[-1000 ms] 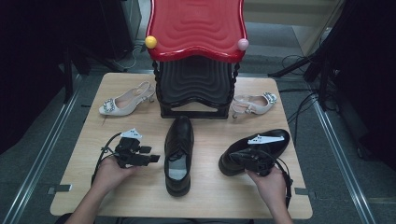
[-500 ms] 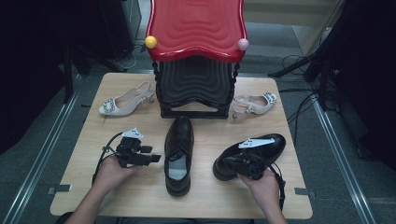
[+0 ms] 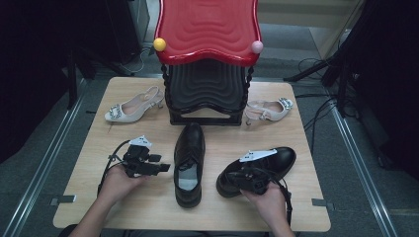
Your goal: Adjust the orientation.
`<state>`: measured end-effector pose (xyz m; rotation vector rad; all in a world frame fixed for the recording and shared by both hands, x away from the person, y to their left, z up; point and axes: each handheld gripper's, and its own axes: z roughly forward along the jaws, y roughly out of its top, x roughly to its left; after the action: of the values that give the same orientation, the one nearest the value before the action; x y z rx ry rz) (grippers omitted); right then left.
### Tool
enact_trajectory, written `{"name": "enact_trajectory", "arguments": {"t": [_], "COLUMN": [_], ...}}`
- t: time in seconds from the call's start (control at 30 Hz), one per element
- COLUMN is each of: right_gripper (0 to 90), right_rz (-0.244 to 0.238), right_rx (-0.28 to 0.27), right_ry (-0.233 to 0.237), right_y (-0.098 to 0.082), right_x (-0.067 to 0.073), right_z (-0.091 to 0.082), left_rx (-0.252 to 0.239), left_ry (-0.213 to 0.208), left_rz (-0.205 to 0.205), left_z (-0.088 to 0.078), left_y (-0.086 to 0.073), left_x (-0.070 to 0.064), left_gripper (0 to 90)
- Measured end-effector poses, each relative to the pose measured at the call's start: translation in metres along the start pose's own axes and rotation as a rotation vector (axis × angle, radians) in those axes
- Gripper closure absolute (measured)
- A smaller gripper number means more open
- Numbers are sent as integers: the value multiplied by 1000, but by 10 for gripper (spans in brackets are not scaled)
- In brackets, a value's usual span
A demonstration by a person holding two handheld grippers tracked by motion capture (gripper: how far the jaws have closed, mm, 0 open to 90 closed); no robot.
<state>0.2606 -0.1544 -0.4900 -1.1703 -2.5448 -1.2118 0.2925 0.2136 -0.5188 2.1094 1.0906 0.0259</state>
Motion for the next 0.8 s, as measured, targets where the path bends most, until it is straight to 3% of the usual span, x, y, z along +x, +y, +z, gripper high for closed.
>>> {"name": "enact_trajectory", "arguments": {"t": [0.23,0.37,0.6,0.8], "right_gripper": [900,900,900,900], "right_rz": [-28,-55,-70,-3], "right_rx": [16,15,-124,-184], "right_ry": [21,10,-43,-111], "right_y": [0,1,5,-1], "right_x": [12,15,7,-18], "right_z": [6,6,-34,-59], "left_rx": [-4,-5,-10,-8], "left_ry": [2,1,1,3], "left_rz": [-6,-6,-10,-1], "left_z": [0,-1,-2,-2], "left_y": [0,0,-1,0], "left_x": [1,1,2,3], "left_gripper": [397,396,396,395]}}
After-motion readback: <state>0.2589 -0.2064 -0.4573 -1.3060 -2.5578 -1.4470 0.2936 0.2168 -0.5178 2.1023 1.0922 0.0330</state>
